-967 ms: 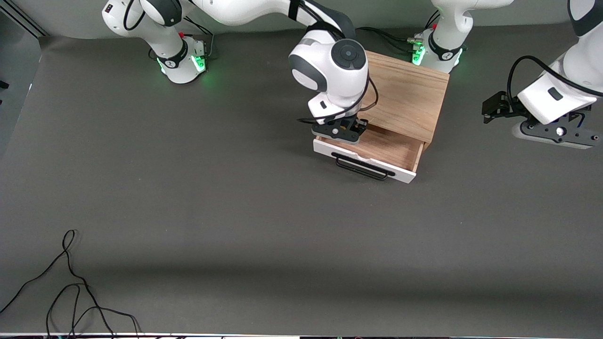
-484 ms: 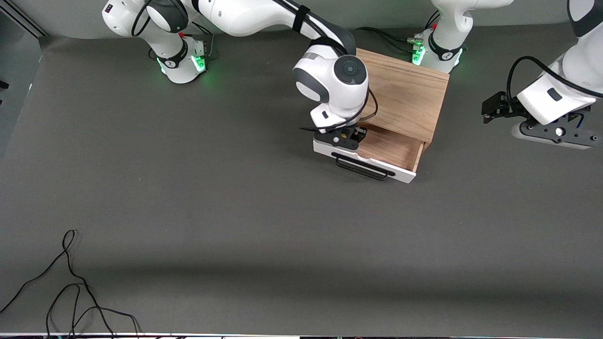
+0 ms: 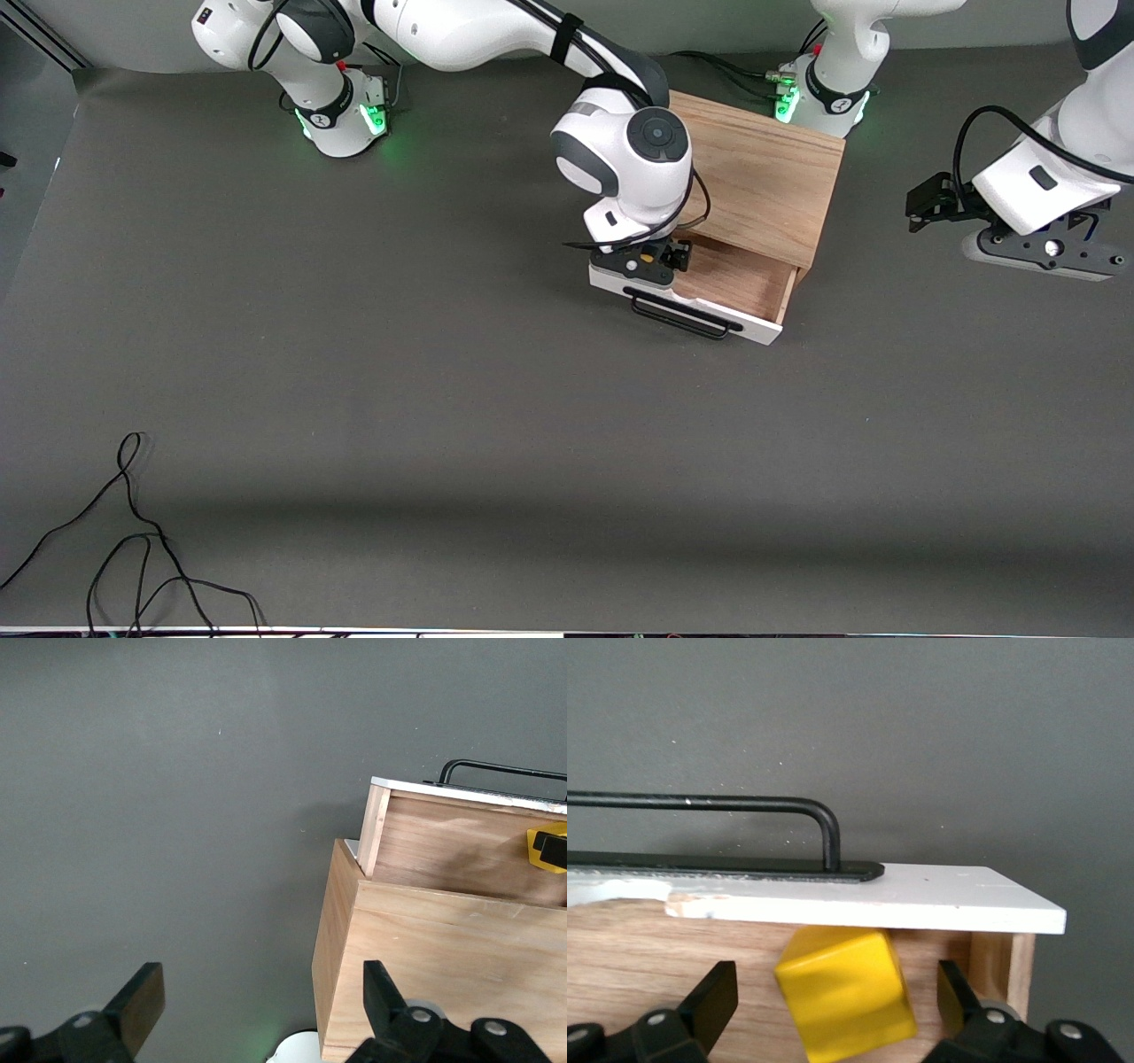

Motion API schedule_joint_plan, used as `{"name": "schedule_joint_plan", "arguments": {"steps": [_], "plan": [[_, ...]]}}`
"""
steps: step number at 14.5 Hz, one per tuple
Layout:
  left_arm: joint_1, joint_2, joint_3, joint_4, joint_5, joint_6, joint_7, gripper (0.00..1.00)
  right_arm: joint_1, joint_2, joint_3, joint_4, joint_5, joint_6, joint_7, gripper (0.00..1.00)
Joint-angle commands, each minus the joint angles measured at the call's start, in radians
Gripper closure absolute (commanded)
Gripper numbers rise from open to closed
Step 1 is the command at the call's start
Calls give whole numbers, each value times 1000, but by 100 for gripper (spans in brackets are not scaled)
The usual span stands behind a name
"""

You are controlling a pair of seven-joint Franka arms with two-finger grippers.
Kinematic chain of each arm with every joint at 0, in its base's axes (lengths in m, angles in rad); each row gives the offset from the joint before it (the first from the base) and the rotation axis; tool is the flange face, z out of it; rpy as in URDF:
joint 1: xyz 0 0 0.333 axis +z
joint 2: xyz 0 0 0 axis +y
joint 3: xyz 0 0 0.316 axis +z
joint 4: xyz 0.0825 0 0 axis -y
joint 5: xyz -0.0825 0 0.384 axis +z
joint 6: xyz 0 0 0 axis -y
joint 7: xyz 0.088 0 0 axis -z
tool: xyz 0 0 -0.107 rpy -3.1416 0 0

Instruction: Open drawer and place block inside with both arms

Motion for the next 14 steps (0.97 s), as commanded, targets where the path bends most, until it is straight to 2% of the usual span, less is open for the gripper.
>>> {"name": "schedule_joint_plan", "arguments": {"steps": [1,4,7,11,14], "plan": [[-7,-4,5,-2,4,-11,-9,0,-6,-30,-1,35,15,-61,27,0],[-7,-4,5,-2,4,-11,-9,0,-29,-116,-3,35,15,-152,19,0],[-7,-4,5,-2,4,-11,-9,0,-116,-265,2,-12,18,-203,-28,0],[-7,-4,5,-2,4,-11,-9,0,-332,-553,45,-282,26,-221,-297,0],[-7,-2,5,-2,4,-13,-9,0,-544,-711,89,-396,25,-276,-578,0]]}}
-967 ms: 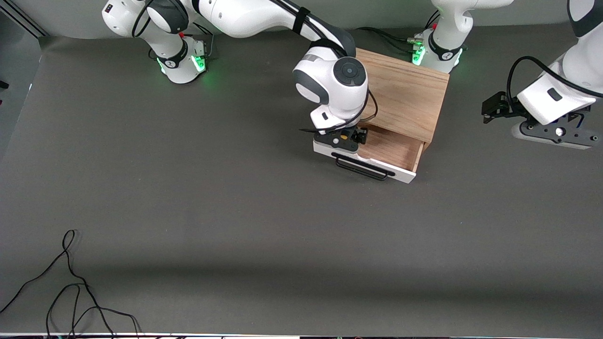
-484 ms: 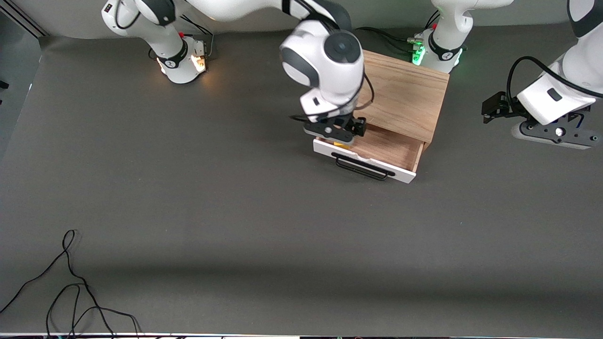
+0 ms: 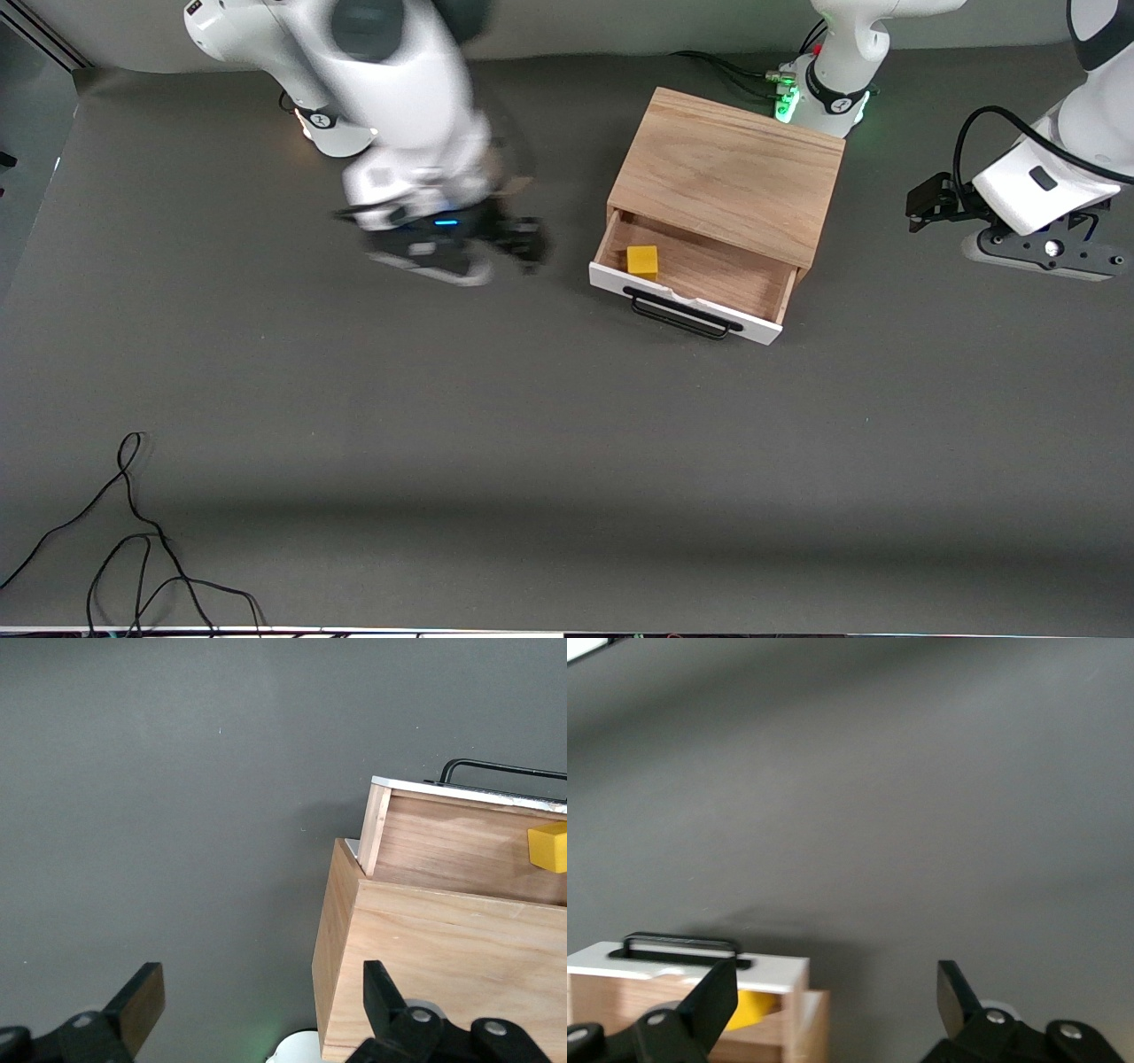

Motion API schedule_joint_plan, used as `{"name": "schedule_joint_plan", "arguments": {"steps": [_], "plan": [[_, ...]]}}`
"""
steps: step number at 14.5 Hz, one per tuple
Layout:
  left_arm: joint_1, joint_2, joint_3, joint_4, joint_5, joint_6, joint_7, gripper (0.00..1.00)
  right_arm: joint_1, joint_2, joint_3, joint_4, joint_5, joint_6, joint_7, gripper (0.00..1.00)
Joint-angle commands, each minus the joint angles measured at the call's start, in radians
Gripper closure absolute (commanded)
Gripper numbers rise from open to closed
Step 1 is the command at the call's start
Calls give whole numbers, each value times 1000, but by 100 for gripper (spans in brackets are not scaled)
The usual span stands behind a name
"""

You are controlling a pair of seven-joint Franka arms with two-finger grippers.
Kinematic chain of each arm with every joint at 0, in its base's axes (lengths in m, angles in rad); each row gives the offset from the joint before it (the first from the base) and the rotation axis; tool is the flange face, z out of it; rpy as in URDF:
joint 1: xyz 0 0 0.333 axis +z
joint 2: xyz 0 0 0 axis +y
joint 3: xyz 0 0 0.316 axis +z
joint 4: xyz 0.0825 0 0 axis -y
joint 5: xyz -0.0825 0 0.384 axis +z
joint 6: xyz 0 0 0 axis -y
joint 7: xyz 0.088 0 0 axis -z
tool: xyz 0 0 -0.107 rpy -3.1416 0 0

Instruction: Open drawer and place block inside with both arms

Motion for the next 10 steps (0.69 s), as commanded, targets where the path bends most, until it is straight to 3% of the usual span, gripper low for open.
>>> {"name": "schedule_joint_plan", "arguments": {"steps": [1,5,7,10], "plan": [[-7,-2,4,-1,4,-10,-9,0,-177,-191,40,-188,20,-33,-293,0],[-7,-3,4,-1,4,-12,-9,0,-386,-247,40,-194,20,-129,-620,0],[-7,-2,4,-1,4,-12,-9,0,-458,-256,39,-194,17,-143,-688,0],[-7,-2,4,-1,4,-12,-9,0,-480,-247,-53,-193,10,-159,-760,0]]}}
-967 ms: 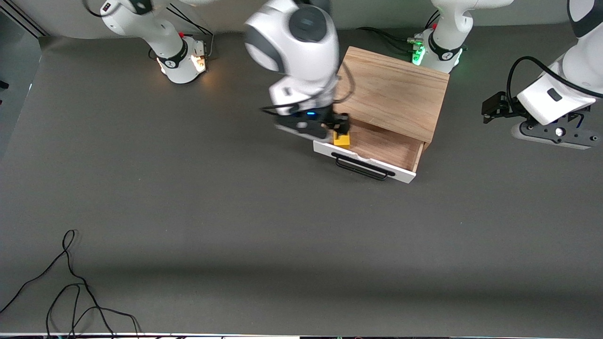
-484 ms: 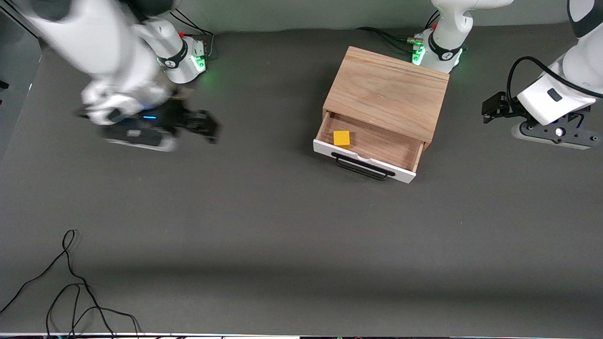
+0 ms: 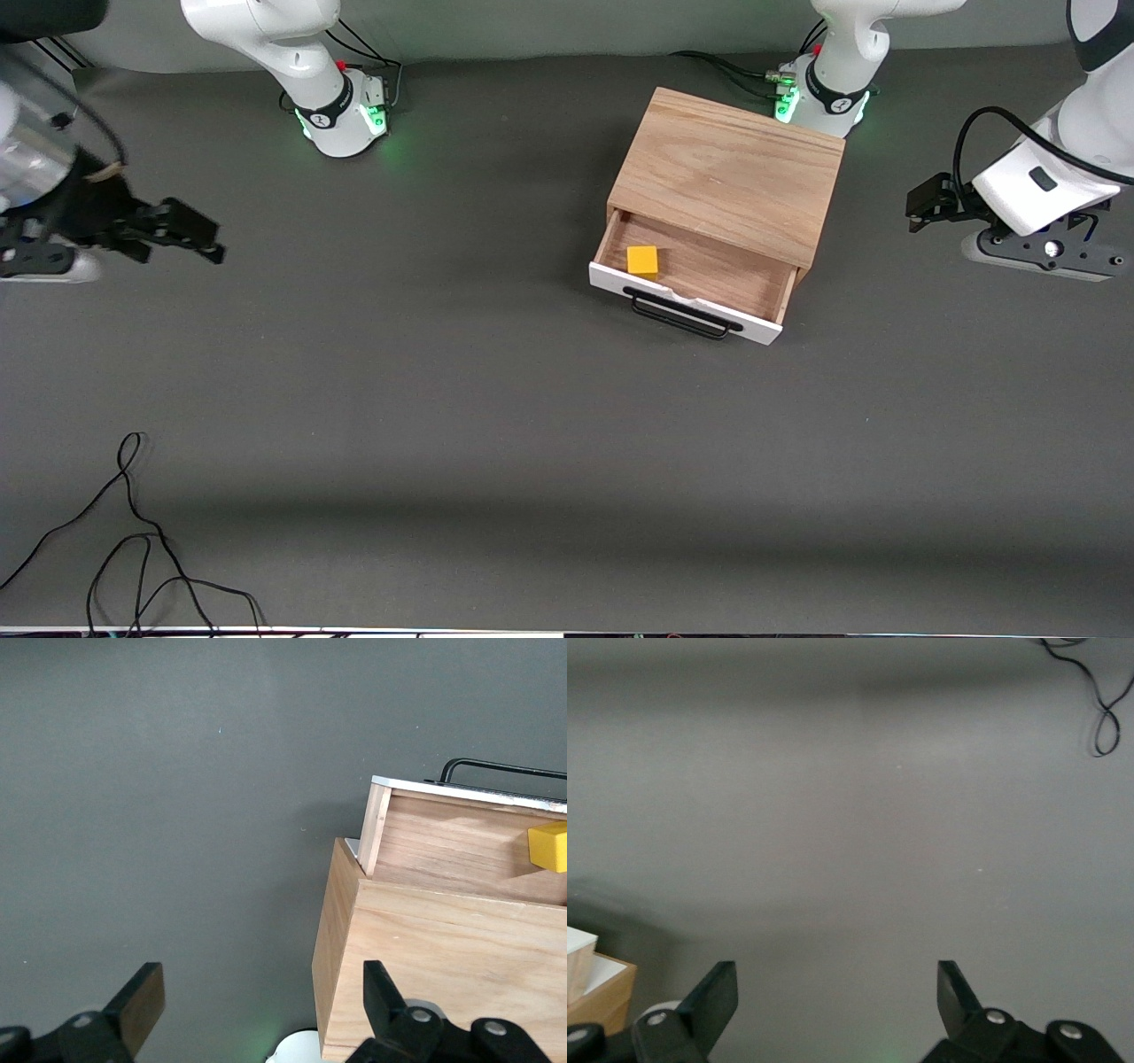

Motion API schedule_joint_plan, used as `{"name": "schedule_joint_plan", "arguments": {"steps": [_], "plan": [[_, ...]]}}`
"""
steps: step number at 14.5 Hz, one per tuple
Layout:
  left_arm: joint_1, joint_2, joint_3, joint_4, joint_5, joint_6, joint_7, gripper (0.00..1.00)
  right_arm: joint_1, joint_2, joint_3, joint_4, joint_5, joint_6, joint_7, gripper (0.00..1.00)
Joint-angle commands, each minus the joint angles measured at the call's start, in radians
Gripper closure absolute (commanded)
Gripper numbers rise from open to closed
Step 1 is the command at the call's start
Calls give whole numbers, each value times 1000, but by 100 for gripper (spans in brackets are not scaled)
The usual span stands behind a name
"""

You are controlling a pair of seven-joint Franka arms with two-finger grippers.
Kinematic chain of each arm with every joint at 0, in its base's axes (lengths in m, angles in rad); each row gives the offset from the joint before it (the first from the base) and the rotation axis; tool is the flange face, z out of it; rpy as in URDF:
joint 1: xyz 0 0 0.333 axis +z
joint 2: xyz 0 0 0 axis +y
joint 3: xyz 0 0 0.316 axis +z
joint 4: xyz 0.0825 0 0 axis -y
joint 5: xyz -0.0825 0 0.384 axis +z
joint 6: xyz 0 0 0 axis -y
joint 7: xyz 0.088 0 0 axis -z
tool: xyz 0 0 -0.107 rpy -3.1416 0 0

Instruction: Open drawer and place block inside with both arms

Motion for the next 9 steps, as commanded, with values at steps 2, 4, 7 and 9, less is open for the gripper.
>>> {"name": "schedule_joint_plan", "arguments": {"steps": [2,4,7,9], "plan": [[-7,-3,4,-1,4,-11,-9,0,-5,-4,-104,-20,2,-12,-121,0],[-7,-3,4,-1,4,-13,-9,0,-6,-2,-128,-20,-23,-9,-127,0],[-6,-3,4,-1,4,-13,-8,0,-12,5,-132,-20,-38,-6,-127,0],[-7,-3,4,-1,4,-11,-8,0,-29,5,-131,-20,-37,-6,-129,0]]}}
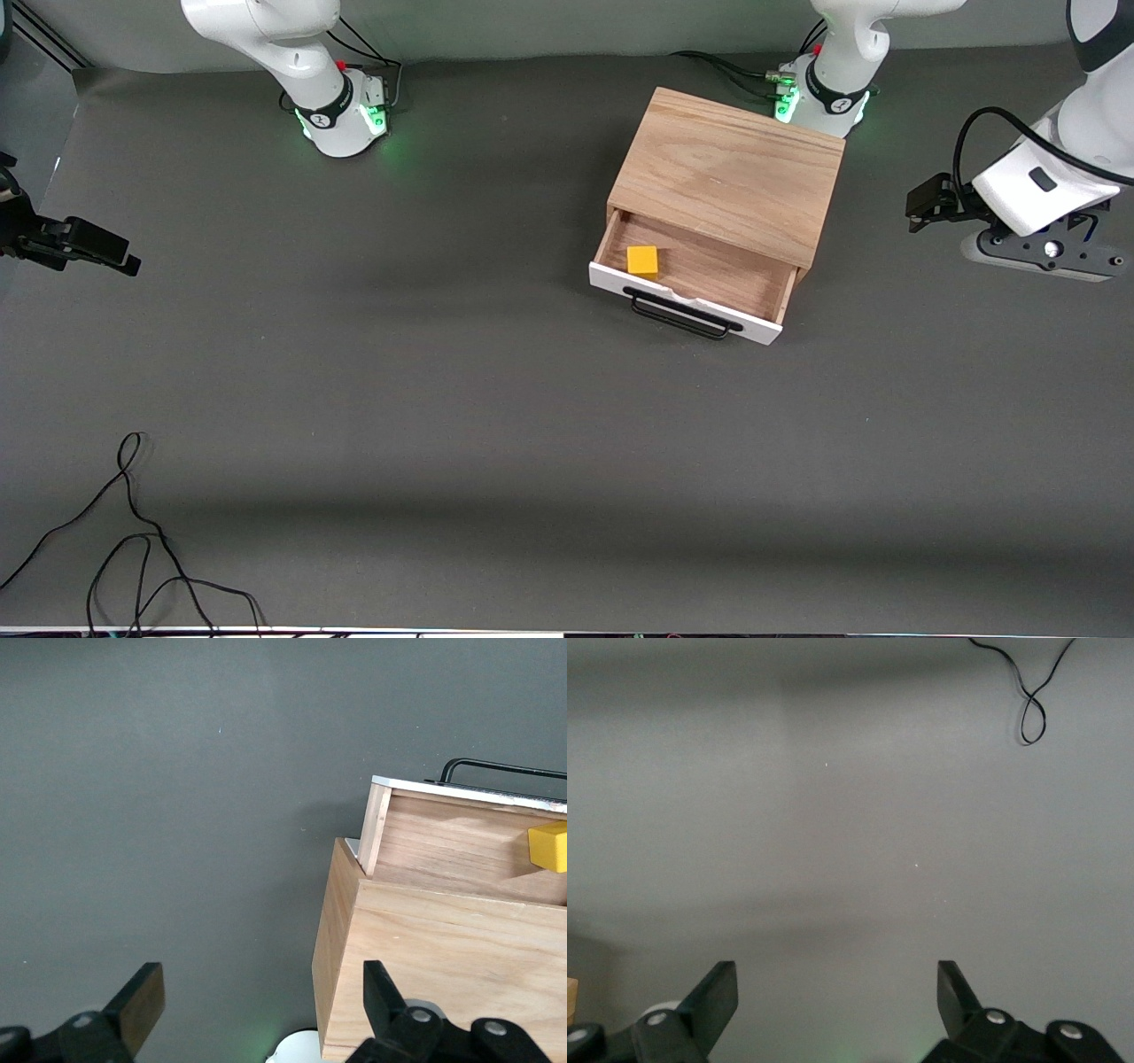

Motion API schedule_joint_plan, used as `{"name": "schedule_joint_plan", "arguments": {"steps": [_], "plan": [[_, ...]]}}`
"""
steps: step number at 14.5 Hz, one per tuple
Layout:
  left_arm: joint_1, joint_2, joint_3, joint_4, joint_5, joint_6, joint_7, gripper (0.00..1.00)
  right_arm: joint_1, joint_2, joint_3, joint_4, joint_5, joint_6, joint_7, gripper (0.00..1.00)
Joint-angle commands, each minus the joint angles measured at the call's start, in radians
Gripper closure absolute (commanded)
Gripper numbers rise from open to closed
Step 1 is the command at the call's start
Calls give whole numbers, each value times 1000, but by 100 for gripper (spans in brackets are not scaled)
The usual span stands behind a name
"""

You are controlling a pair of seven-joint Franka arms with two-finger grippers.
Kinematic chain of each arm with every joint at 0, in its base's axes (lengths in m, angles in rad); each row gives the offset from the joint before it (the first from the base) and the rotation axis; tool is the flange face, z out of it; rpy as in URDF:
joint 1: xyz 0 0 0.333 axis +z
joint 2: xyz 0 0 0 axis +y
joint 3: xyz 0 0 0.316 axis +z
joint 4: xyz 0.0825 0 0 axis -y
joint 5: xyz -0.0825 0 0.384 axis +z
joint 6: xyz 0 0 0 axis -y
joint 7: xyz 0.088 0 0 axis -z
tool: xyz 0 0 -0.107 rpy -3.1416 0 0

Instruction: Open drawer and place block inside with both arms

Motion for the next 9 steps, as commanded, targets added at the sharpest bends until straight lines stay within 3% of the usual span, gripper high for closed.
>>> {"name": "schedule_joint_plan", "arguments": {"steps": [1,9], "plan": [[-7,-4,4,-1,4,-11,-8,0,-17,-1,5,-1,-13,2,-21,0],[-7,-4,4,-1,4,-13,-5,0,-20,6,4,-1,-14,2,-125,0]]}}
